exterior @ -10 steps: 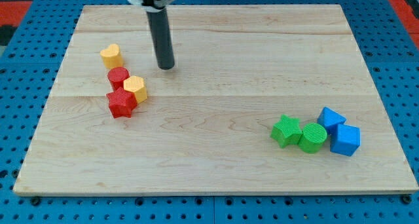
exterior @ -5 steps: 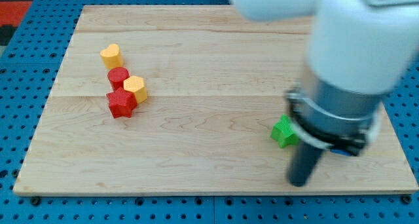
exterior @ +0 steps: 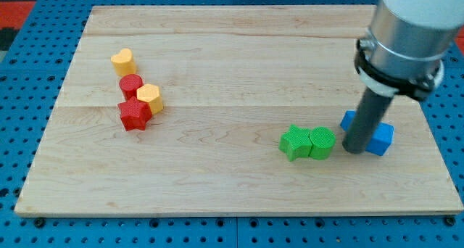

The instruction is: Push blue blocks above to the green blocks

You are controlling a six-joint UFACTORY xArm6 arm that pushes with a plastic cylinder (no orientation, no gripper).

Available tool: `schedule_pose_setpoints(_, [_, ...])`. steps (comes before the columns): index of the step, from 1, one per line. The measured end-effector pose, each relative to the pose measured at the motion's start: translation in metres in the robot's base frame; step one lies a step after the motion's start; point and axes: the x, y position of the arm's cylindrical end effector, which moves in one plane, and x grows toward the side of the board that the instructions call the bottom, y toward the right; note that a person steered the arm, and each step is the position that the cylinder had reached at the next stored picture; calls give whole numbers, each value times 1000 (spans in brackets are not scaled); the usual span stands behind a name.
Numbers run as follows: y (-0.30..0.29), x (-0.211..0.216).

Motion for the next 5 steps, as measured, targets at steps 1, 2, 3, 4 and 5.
schedule_pose_setpoints(1, [28, 39])
schedule_pose_setpoints(2, [60, 14])
schedule_pose_setpoints(3, [18, -28])
schedule_pose_setpoints(4, [14, -64])
schedule_pose_setpoints(5, [-8, -94])
